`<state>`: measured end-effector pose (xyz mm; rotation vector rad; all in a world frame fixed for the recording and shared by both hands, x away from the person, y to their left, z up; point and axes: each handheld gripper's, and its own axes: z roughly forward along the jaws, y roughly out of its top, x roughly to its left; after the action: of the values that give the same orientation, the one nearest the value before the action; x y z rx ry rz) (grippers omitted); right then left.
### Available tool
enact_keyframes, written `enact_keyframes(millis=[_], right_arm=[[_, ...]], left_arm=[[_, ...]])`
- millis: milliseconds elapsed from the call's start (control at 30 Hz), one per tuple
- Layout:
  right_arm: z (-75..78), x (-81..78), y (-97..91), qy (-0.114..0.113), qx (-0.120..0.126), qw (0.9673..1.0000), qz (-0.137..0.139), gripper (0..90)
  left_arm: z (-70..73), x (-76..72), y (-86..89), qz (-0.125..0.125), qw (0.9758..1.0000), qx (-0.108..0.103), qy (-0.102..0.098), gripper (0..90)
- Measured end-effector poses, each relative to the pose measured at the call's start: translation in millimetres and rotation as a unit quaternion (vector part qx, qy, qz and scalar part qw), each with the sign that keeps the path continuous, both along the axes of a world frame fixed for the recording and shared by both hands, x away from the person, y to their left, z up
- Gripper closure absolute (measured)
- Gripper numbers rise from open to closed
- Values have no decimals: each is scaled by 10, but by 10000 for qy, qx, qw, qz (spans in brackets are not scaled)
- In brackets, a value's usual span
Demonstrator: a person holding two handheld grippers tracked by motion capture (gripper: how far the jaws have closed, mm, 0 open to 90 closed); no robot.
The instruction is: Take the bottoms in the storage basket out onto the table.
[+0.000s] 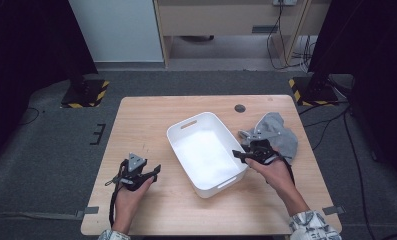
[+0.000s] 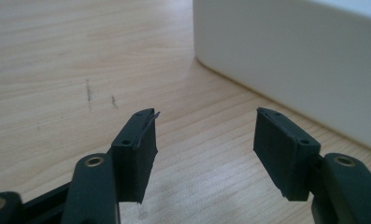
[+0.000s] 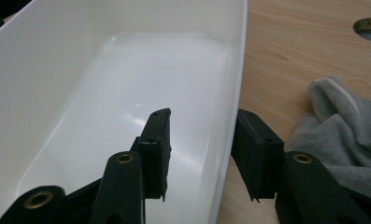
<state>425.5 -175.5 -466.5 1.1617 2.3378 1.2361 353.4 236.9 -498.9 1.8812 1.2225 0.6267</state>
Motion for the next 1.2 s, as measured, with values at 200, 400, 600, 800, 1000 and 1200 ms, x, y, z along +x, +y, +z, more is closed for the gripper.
enact_keyframes(millis=[200, 400, 600, 800, 1000, 1200], right_arm=[[-28, -89, 158, 96, 54, 9996, 244, 569], [-76, -132, 281, 95, 21, 9991, 407, 555], [-73, -176, 370, 108, -8, 9988, 472, 546], [-69, -212, 435, 94, -33, 9983, 577, 587], [-66, -225, 498, 110, -32, 9980, 623, 578], [-50, -228, 506, 115, -28, 9976, 684, 544]], left_arm=[[145, -81, -19, 159, 9996, -138, -188, 409], [210, -108, -80, 117, 9996, -151, -208, 400], [376, -128, -118, 73, 9991, -326, -244, 399], [464, -103, -196, -118, 9990, -412, -152, 434], [445, -3, -234, -105, 9994, -314, 26, 433], [403, 90, -224, -26, 9991, -353, 228, 440]])
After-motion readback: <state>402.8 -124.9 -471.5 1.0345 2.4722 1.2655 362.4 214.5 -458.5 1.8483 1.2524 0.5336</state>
